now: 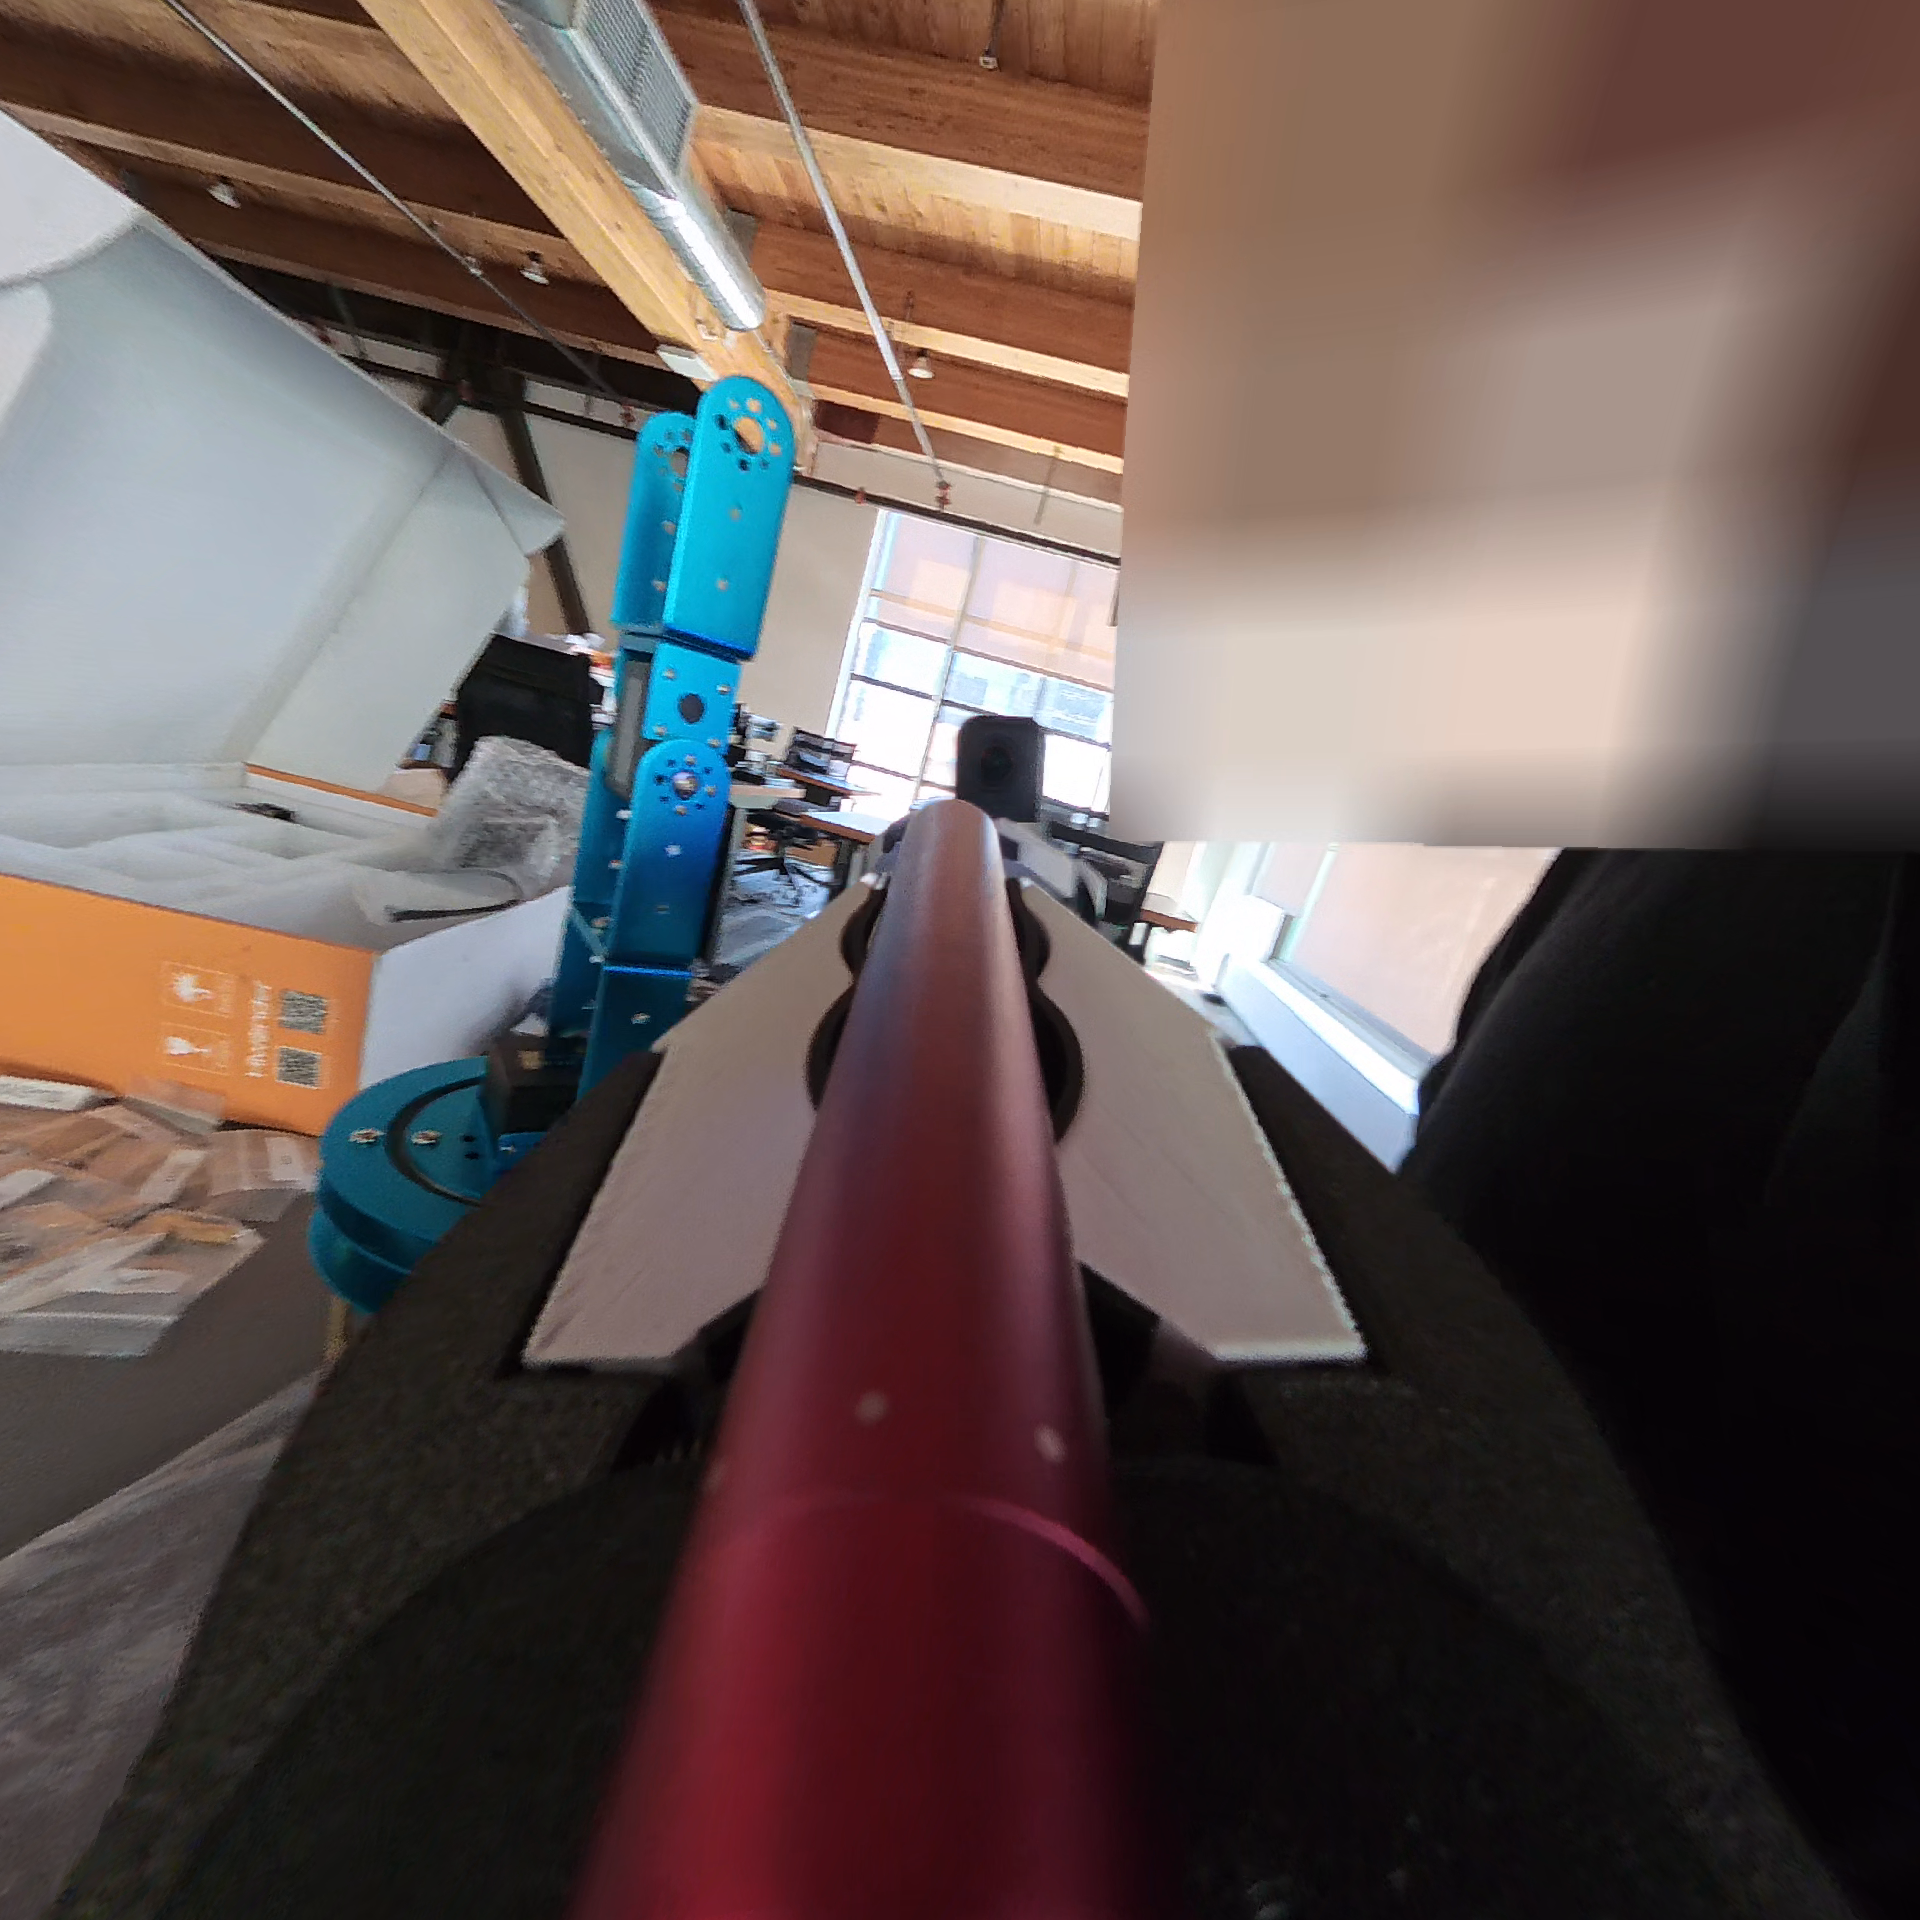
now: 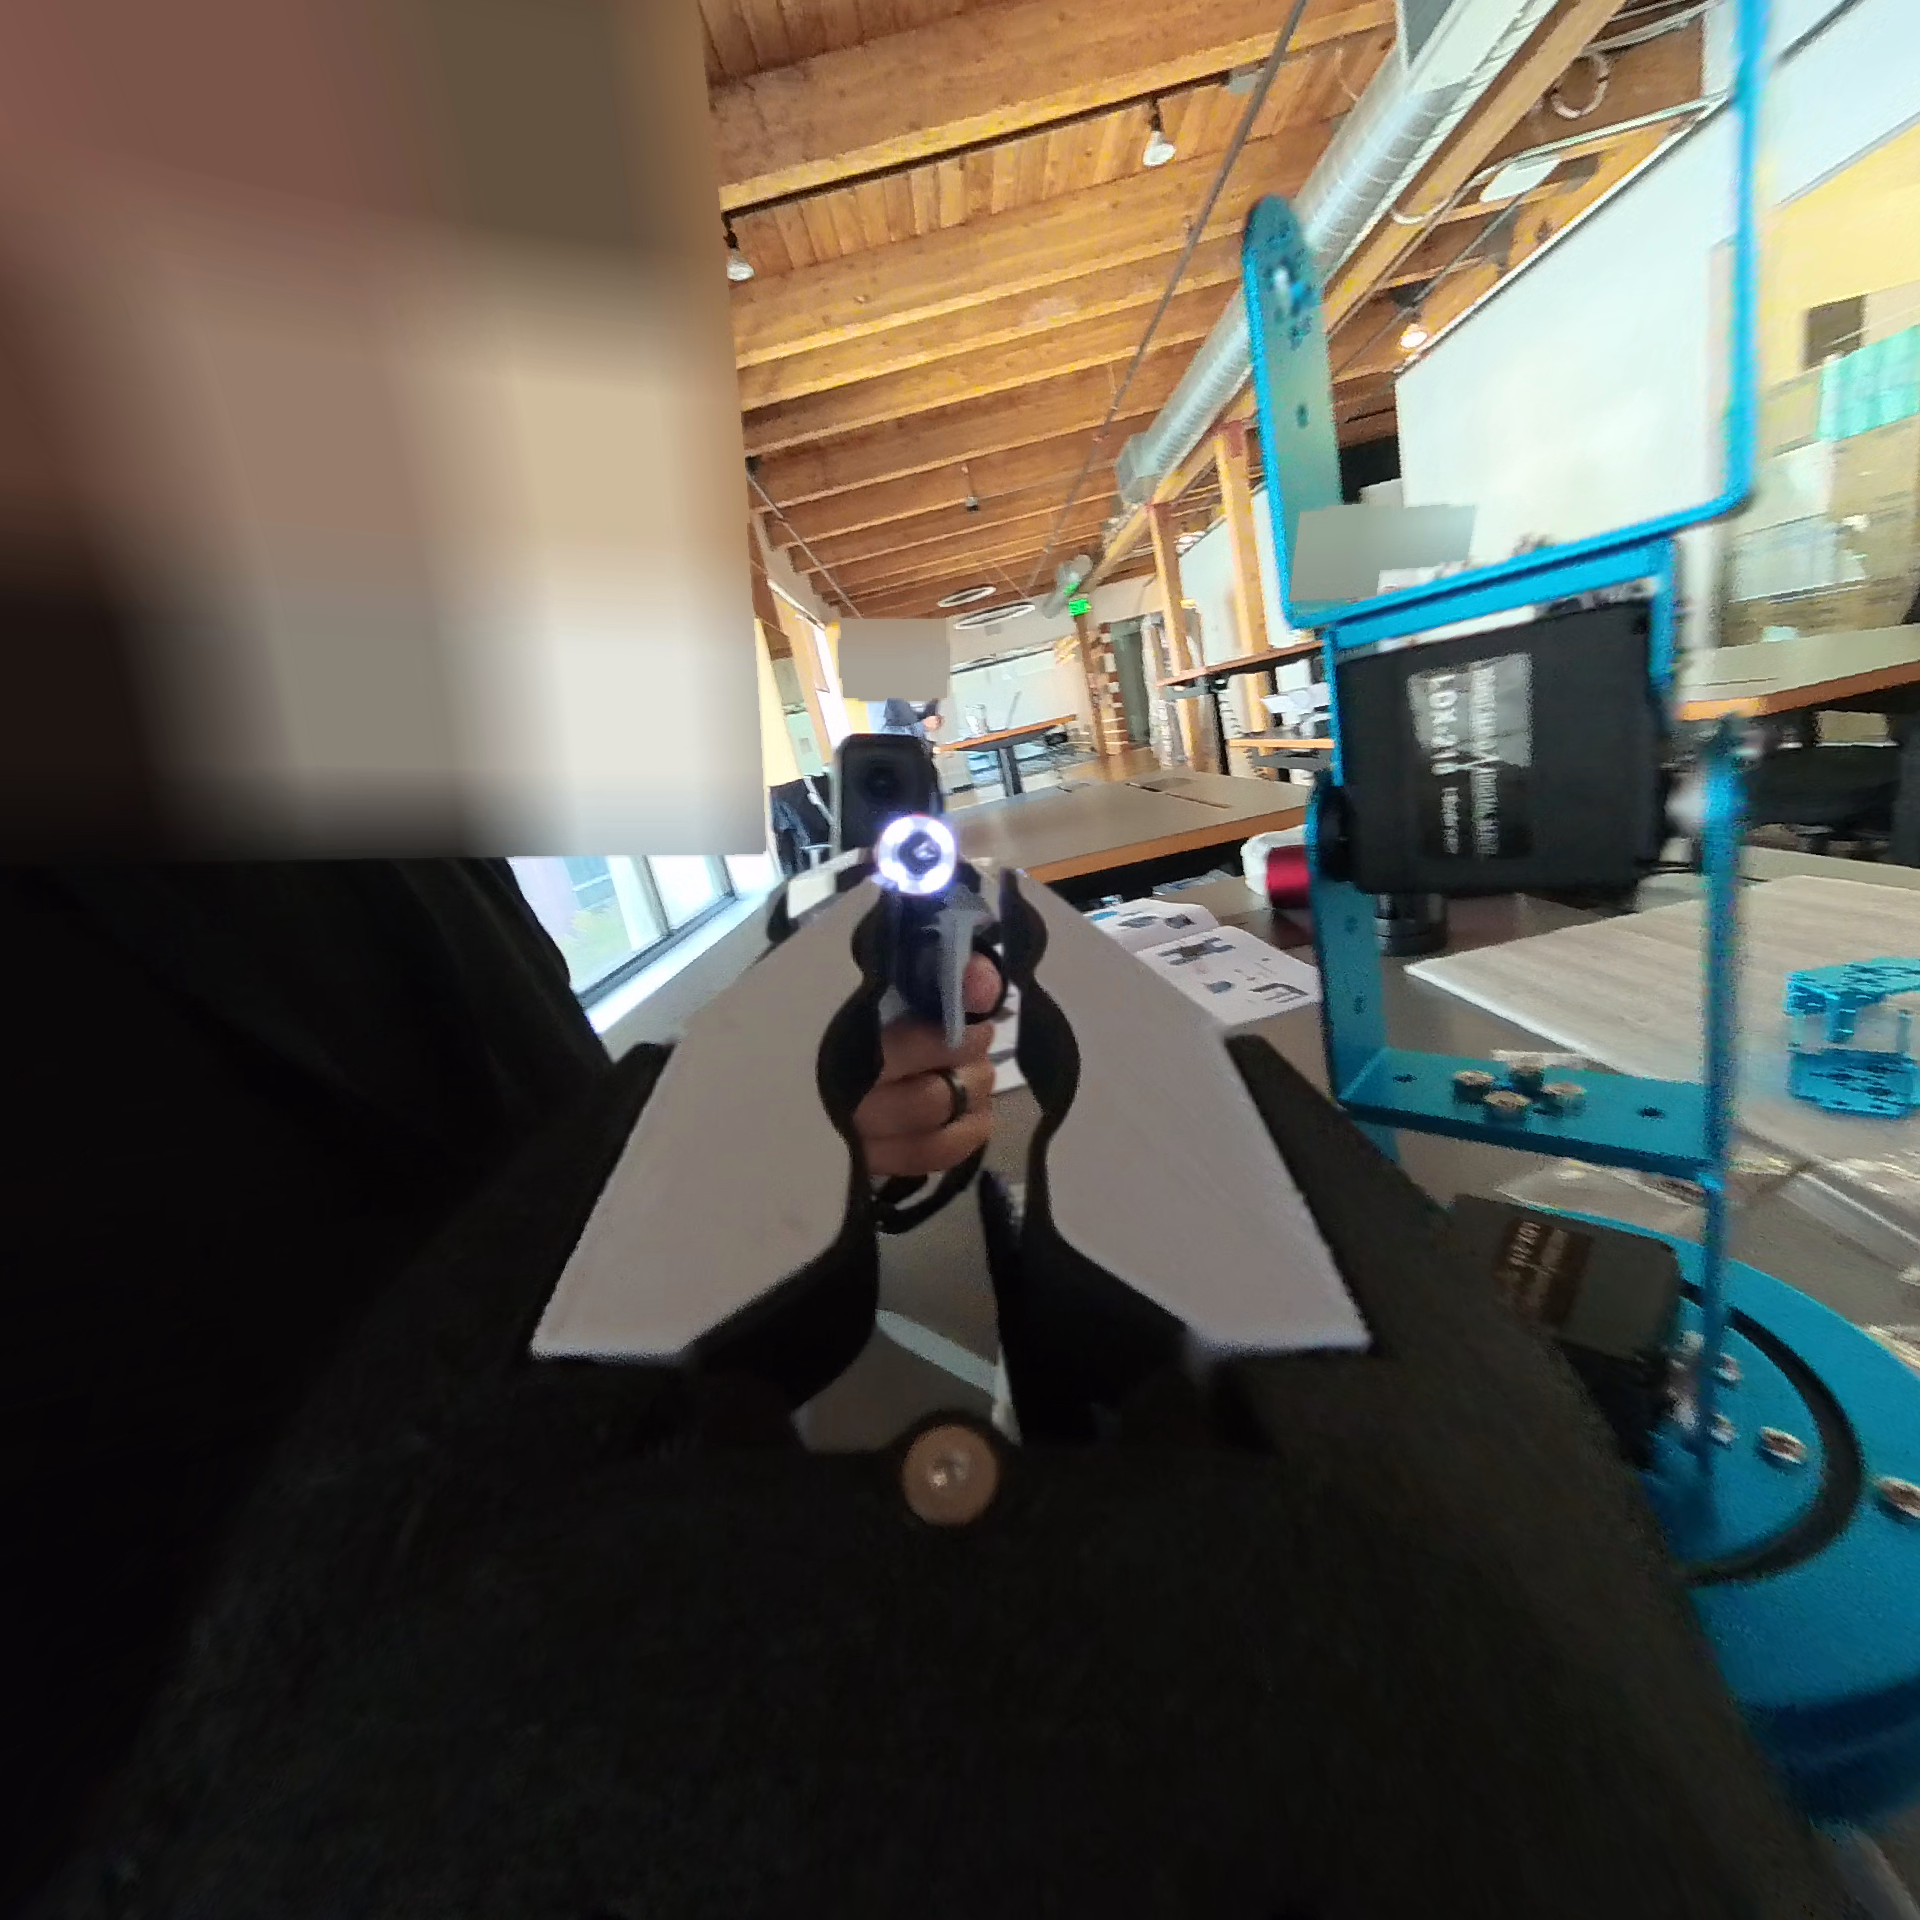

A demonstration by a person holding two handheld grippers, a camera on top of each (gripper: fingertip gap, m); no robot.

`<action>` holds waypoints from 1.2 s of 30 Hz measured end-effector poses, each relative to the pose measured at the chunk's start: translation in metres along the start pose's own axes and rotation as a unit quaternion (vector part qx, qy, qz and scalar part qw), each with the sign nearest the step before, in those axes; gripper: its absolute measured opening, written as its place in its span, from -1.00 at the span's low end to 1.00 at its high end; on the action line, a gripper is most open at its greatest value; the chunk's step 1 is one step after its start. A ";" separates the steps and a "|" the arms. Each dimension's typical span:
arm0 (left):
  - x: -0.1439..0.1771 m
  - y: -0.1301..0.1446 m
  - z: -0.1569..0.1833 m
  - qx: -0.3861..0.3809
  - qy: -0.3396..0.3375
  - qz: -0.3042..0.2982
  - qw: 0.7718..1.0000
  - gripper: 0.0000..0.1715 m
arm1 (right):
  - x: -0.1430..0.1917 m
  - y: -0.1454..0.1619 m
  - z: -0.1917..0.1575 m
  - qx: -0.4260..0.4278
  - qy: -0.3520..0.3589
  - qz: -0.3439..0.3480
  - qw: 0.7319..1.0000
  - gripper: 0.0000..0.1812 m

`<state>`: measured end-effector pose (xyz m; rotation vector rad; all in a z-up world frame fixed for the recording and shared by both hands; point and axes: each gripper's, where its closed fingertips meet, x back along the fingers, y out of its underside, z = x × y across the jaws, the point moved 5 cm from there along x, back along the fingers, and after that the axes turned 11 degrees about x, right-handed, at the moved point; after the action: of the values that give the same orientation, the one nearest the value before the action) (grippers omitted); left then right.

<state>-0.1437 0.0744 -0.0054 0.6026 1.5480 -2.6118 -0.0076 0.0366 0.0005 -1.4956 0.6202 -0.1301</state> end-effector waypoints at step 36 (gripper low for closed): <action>-0.009 0.000 -0.040 -0.057 -0.161 0.075 0.982 -0.77 | 0.004 0.025 0.071 0.154 0.343 -0.130 0.918 -0.31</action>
<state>-0.1235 0.1070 -0.0195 0.2584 1.4732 -2.3478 0.0213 0.1005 -0.0278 -1.1981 0.9037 -0.9486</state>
